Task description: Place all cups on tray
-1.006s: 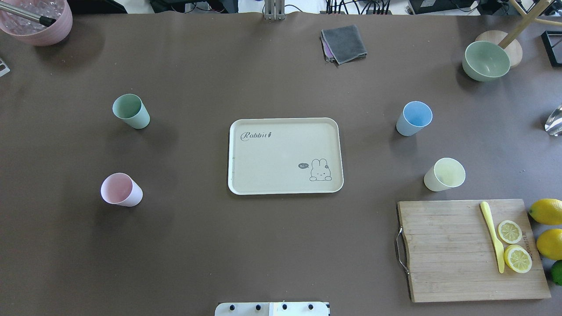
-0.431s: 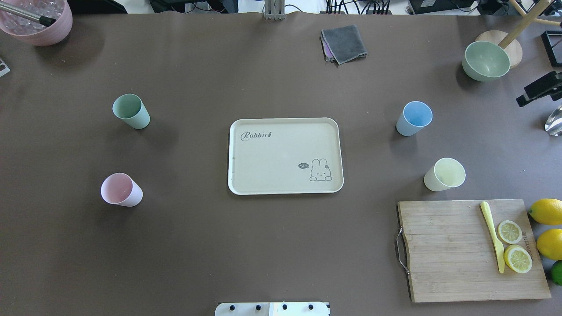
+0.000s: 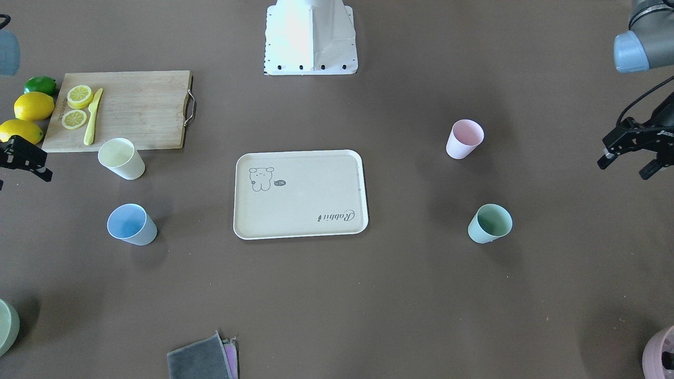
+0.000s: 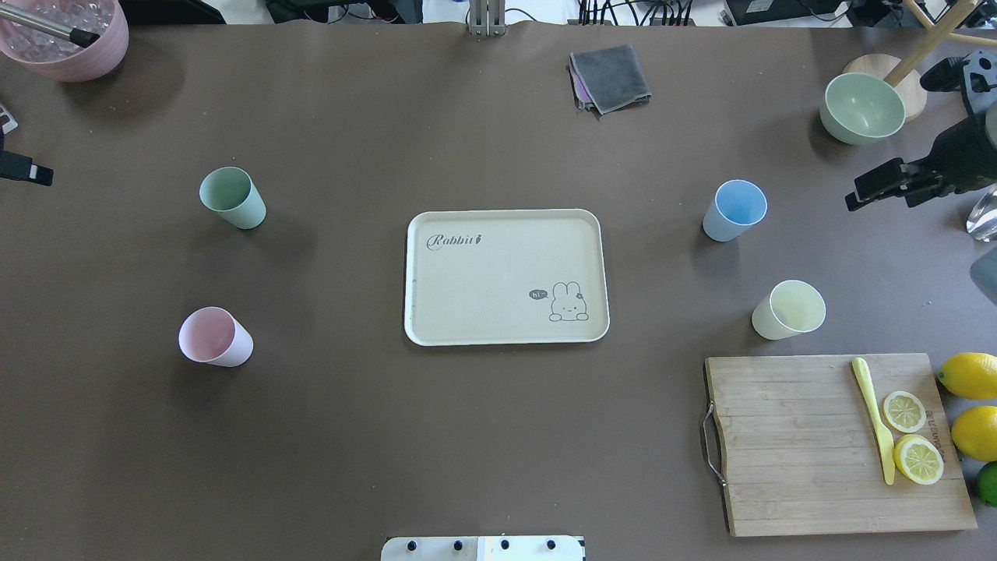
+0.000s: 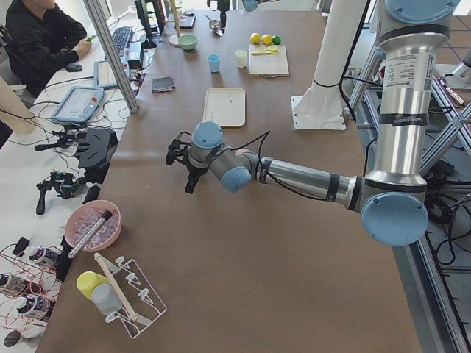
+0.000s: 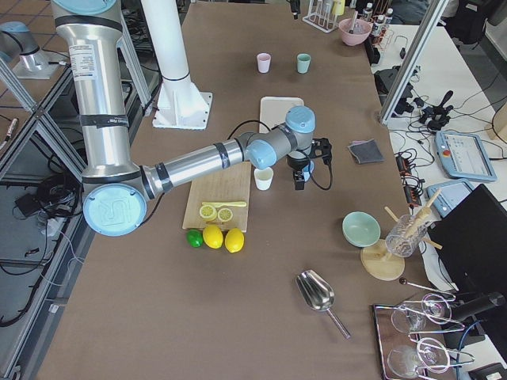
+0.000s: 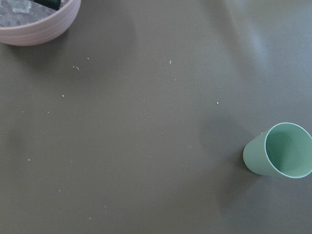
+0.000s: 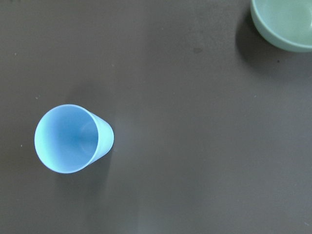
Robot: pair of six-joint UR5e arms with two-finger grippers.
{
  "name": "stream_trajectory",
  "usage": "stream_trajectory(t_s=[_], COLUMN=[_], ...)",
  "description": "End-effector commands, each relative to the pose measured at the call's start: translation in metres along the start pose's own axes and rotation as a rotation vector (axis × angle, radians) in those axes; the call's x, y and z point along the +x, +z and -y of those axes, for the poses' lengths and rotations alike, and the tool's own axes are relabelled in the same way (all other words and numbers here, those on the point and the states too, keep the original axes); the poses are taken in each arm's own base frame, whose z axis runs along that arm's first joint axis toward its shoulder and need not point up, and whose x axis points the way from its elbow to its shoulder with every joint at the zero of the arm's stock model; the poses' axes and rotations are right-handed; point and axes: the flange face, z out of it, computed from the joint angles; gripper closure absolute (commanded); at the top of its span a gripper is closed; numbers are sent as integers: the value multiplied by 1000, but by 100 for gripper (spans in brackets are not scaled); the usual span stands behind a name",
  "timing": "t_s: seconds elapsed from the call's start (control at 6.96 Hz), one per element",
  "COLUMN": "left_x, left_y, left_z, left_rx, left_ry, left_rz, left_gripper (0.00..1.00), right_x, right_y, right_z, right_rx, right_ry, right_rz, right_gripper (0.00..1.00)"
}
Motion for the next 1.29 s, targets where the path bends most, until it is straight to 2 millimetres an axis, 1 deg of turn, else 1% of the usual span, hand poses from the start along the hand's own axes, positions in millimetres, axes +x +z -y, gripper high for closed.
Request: stream_trajectory(t_s=[0.0, 0.14, 0.29, 0.57, 0.72, 0.86, 1.01, 1.15], left_x=[11, 10, 11, 14, 15, 16, 18, 32], left_y=[13, 13, 13, 10, 9, 10, 9, 20], left_z=[-6, -7, -7, -6, -5, -5, -3, -8], left_rx=[7, 6, 7, 11, 12, 10, 12, -11], left_ry=[-4, -6, -5, -1, 3, 2, 5, 12], left_rz=[19, 20, 19, 14, 12, 11, 6, -10], left_gripper=[2, 2, 2, 2, 2, 2, 2, 2], right_x=[-16, -26, -38, -43, -39, -37, -39, -38], right_y=[36, 55, 75, 90, 94, 94, 93, 93], right_z=[-46, -66, -78, -92, -99, -102, -101, -101], right_rx=[2, -5, -7, -41, -56, -61, -59, -60], right_ry=[37, 41, 23, 6, 6, 5, 5, 10], right_rz=[62, 71, 38, 30, 23, 20, 22, 19], right_gripper=[0, 0, 0, 2, 28, 99, 100, 100])
